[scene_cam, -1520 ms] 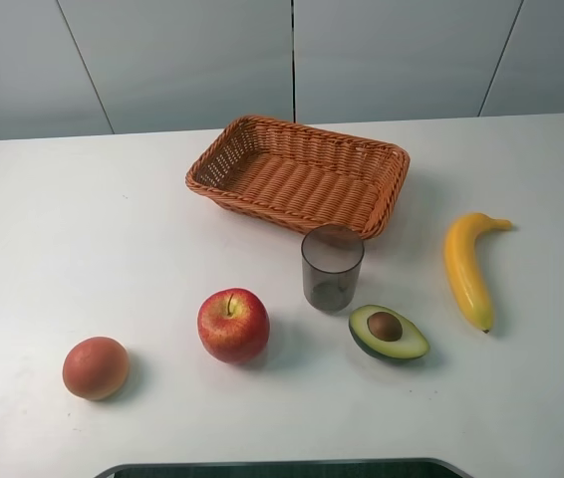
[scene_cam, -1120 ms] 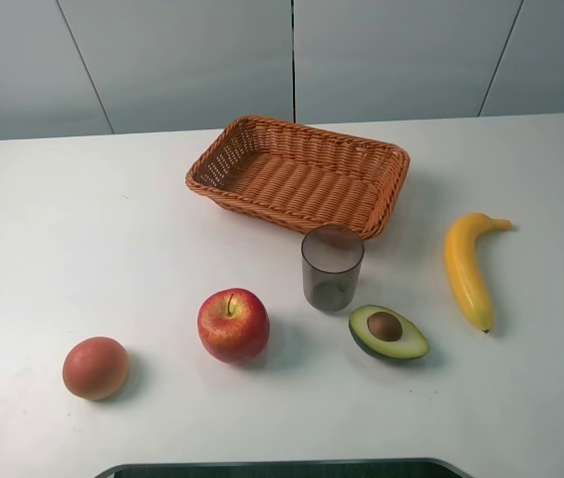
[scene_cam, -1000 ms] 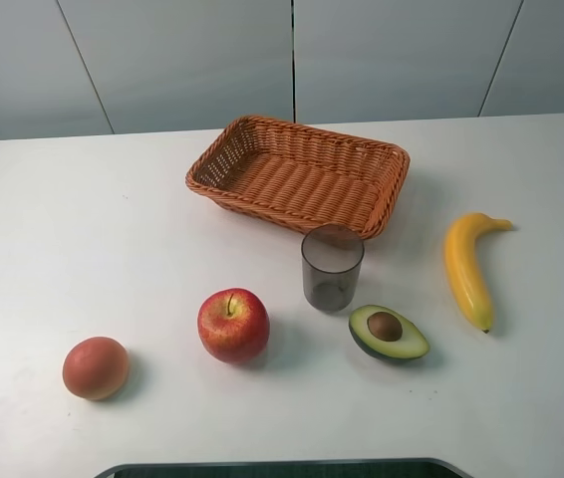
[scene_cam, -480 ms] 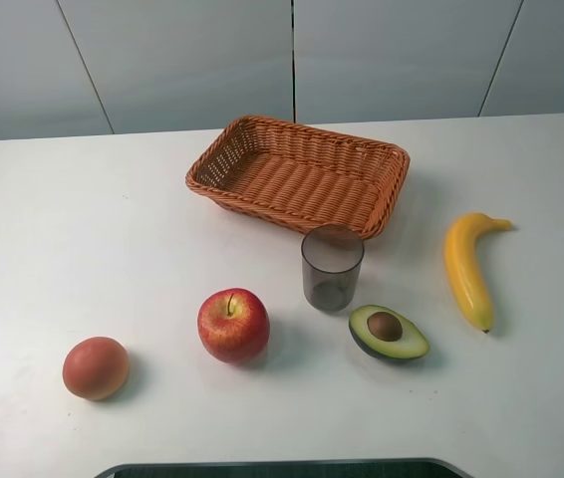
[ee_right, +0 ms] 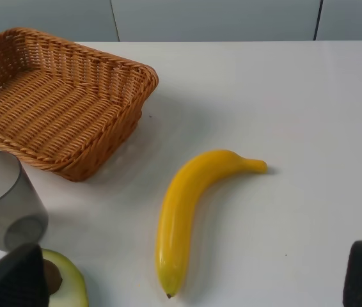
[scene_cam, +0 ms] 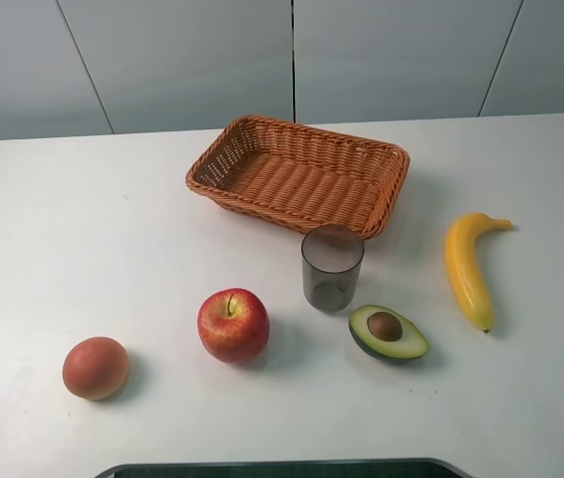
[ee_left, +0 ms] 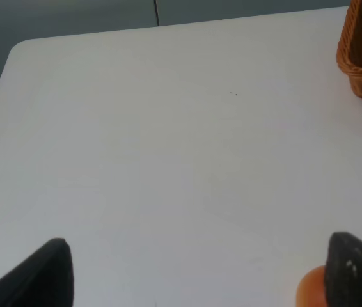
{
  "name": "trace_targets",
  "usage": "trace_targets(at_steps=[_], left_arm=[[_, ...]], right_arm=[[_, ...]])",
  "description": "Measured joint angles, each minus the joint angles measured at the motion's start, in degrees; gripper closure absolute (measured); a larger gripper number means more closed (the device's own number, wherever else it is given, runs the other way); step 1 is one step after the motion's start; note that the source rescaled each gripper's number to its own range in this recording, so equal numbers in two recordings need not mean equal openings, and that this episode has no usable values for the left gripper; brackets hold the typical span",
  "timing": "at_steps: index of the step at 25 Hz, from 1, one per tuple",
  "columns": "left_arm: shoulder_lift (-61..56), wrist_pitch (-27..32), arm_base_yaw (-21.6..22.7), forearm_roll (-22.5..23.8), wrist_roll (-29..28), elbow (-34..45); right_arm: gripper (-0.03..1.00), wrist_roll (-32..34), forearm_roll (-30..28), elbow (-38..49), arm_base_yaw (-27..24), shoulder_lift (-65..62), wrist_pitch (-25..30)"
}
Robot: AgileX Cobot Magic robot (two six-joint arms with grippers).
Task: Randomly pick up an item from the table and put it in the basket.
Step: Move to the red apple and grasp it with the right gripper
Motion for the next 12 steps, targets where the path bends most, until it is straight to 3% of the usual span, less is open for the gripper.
trace_targets(at_steps=[12], left_arm=[[0.0,0.0,0.0,0.0,0.0,0.0]], right_arm=[[-0.03,-1.9,1.4,0.0,0.0,0.4,0.0]])
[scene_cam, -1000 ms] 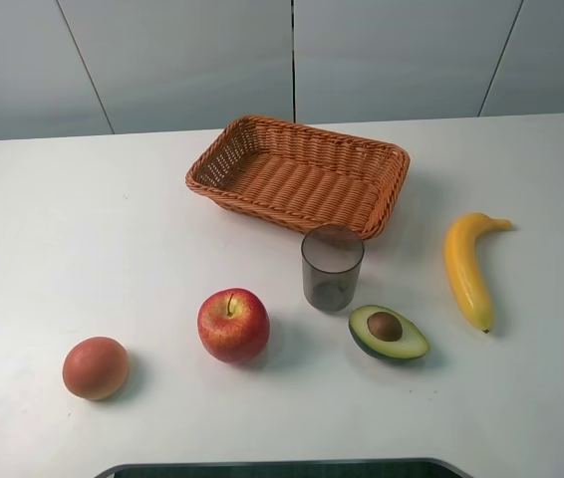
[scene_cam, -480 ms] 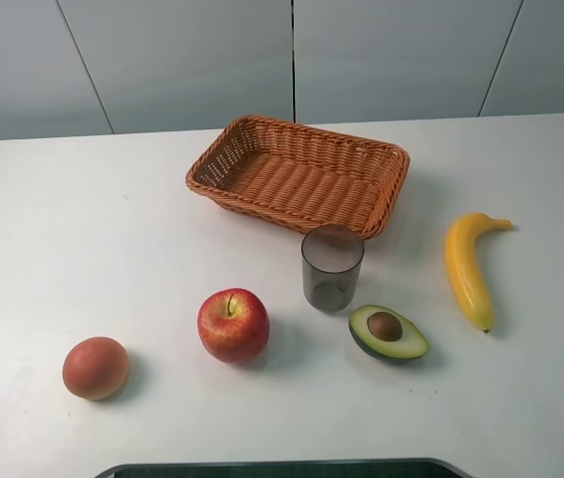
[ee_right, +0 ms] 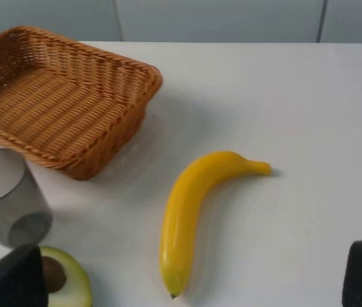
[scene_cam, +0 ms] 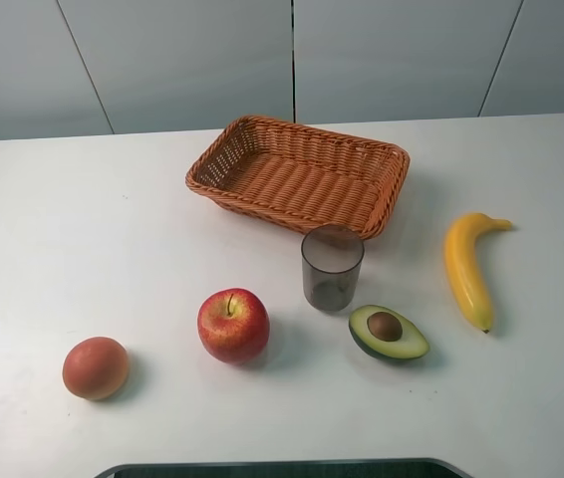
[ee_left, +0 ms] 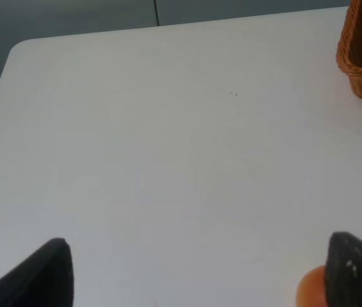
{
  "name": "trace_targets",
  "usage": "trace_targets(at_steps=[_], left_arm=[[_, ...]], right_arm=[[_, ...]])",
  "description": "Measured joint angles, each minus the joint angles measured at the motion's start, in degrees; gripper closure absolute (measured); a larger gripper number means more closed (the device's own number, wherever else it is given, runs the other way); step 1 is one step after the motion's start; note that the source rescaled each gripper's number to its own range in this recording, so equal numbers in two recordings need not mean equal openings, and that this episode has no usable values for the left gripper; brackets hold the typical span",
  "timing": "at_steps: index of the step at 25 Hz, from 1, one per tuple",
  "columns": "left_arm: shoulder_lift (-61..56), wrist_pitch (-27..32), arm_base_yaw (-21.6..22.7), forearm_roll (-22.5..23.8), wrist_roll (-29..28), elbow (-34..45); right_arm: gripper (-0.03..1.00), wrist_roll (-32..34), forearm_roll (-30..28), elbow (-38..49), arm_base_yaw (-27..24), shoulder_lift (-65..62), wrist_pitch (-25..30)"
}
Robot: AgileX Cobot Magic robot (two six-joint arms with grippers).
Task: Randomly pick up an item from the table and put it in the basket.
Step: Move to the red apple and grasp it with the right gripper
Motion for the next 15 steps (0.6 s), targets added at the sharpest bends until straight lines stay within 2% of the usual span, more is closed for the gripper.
trace_targets(at_steps=[3,6,10,13,15], left_arm=[[0.0,0.0,0.0,0.0,0.0,0.0],[0.0,0.0,0.0,0.0,0.0,0.0],[0.0,0.0,0.0,0.0,0.0,0.0],[-0.1,0.0,0.0,0.0,0.0,0.0],[0.0,0.0,0.0,0.0,0.0,0.0]], right_arm=[[-0.03,-6.2,3.0,-1.0,0.0,5.0,0.1],[-0.03,-14.1,6.0,-4.7,0.0,14.1,0.8],[-0.03,-21.5,9.1,-10.3,0.3,27.2,1.5],[-0.03,-24.2,10.1,-13.4,4.2,35.7,1.6],[-0.03,-24.5,9.5,-15.4,9.4,41.3,1.3]])
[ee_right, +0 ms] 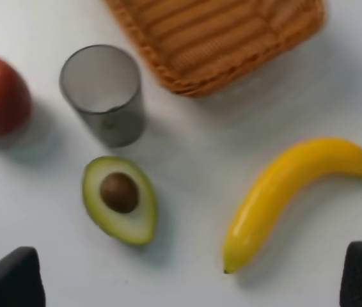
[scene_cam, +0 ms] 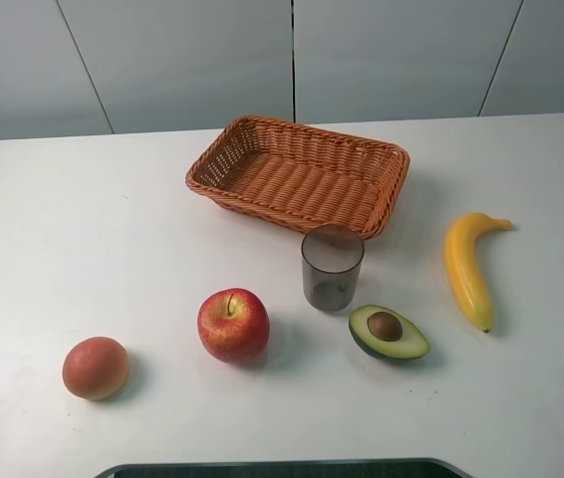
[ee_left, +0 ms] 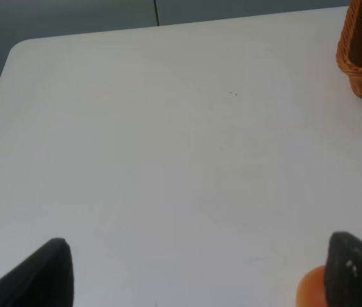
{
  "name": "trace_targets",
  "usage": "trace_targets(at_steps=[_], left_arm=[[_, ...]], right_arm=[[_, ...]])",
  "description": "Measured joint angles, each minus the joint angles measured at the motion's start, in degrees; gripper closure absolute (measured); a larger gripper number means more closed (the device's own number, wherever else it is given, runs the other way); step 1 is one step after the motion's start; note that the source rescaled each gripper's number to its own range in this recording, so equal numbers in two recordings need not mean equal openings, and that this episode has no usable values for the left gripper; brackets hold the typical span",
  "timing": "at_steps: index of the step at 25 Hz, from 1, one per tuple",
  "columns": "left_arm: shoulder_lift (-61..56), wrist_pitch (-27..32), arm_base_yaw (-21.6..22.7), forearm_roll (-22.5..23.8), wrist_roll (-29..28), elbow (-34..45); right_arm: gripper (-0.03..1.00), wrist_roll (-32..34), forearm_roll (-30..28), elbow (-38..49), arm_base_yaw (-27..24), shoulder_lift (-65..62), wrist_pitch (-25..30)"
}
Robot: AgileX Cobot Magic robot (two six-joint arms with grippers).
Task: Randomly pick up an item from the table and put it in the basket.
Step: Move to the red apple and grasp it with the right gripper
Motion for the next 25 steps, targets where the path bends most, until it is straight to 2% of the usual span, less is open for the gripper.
trace_targets(at_steps=[8,11,18,25], left_arm=[[0.0,0.0,0.0,0.0,0.0,0.0],[0.0,0.0,0.0,0.0,0.0,0.0],[0.0,0.0,0.0,0.0,0.0,0.0],[0.0,0.0,0.0,0.0,0.0,0.0]], right_arm=[[-0.03,7.2,-8.4,-9.9,27.7,21.2,-3.2],[-0.03,7.8,-9.4,-16.3,34.5,29.9,-3.6],[-0.03,5.3,-9.6,-29.0,42.9,48.2,-3.7],[-0.03,0.7,-7.9,-32.8,48.4,59.1,-4.4]])
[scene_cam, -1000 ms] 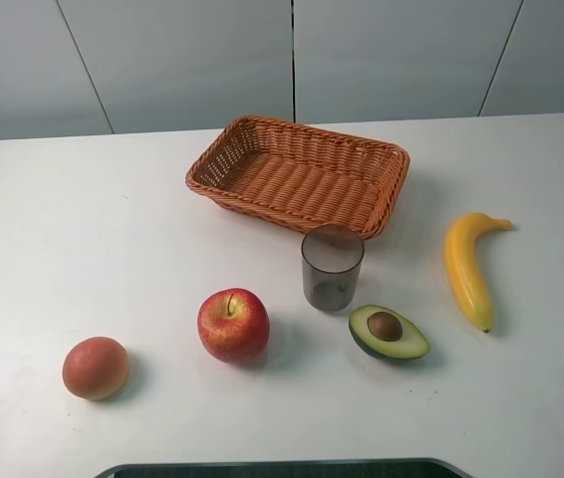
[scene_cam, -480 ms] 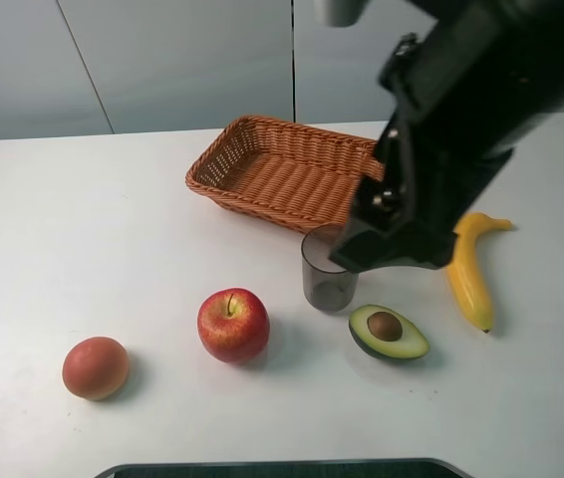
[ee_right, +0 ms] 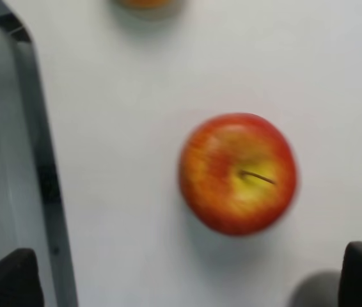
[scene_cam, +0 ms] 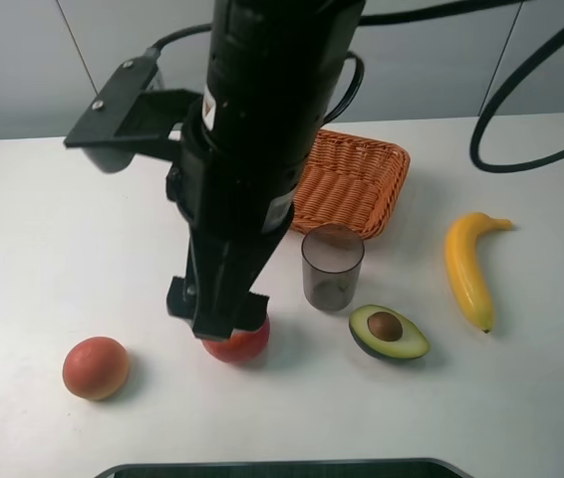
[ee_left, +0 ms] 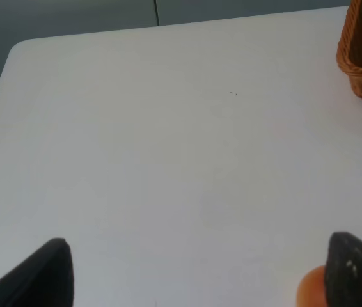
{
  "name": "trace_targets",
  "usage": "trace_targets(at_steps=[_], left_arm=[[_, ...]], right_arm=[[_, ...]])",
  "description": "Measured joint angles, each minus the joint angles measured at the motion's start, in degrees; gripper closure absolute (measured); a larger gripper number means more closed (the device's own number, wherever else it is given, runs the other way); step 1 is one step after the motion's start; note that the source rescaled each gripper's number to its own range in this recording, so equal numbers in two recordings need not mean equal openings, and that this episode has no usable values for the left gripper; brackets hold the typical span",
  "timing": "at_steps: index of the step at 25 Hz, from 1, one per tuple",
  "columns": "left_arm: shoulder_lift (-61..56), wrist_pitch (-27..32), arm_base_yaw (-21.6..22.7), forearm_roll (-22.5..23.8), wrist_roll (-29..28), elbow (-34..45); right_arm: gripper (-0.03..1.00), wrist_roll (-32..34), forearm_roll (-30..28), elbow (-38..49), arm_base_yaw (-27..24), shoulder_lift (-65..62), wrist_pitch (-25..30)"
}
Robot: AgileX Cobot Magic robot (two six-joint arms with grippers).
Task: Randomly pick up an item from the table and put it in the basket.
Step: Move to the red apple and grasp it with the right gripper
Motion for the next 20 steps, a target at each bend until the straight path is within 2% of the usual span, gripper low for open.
trace_targets(at_steps=[7,20], left_arm=[[0.0,0.0,0.0,0.0,0.0,0.0],[0.0,0.0,0.0,0.0,0.0,0.0]], right_arm=[[-0.03,-0.8,0.0,0.0,0.9,7.5,-5.6],[-0.03,5.0,-4.2,0.0,-2.4,13.1,-10.6]])
